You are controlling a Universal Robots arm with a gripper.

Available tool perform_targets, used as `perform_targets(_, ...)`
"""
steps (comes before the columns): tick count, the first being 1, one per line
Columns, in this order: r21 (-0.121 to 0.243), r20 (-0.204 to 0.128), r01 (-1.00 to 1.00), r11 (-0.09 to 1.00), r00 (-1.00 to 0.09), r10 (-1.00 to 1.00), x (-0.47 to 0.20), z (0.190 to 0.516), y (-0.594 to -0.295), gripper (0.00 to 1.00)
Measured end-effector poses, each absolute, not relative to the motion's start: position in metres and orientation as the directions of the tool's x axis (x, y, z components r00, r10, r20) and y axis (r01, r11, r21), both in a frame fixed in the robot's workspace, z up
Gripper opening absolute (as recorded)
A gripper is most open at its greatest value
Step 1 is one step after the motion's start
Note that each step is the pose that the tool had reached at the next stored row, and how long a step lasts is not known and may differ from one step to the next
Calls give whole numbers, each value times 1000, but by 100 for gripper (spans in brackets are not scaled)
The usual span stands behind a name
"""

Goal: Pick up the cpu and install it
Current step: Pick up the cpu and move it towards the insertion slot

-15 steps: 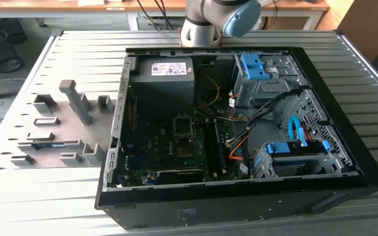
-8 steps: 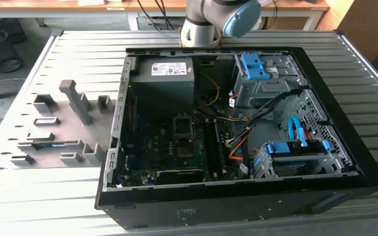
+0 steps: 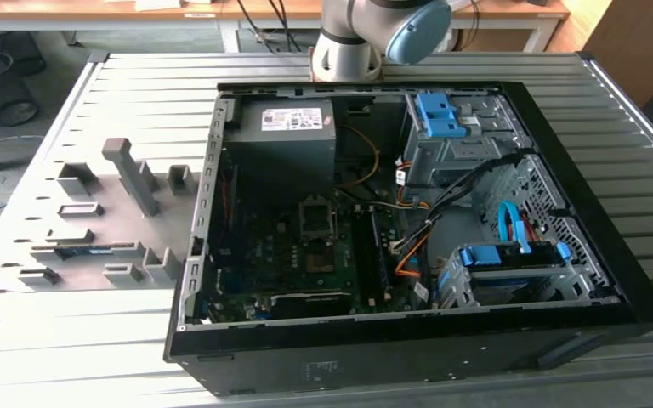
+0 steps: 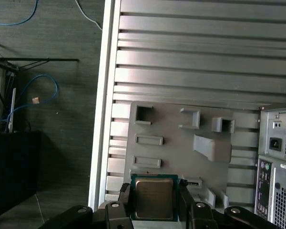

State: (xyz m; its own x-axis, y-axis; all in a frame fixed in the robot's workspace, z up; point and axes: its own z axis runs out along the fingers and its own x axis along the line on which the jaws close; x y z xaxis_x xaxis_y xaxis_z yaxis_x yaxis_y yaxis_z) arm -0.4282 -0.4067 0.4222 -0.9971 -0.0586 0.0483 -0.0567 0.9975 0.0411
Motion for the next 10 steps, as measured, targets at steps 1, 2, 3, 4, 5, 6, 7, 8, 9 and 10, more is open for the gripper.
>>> perform_targets(1,41,49,-57,998,-997,-59,-425,422,-407,47)
perform_targets(2,41,49,-57,998,-997,-59,-421,422,-407,47)
perform_targets(3,41,49,-57,998,-997,-59,-417,422,-407,47)
perform_targets(4,41,50,-57,998,-997,-59,-413,422,-407,47)
perform_targets(5,41,50,-57,998,-997,-59,-409,422,-407,47)
perform_targets(6,41,50,-56,998,-997,-59,-404,422,-407,47)
perform_targets(7,41,51,-56,998,-997,-59,-400,422,-407,47)
perform_targets(8,41,51,-56,998,-997,-59,-396,422,-407,47)
perform_targets(9,41,52,-56,998,-997,-59,-392,422,-407,47)
perform_targets(10,41,52,-56,998,-997,-59,-388,422,-407,47)
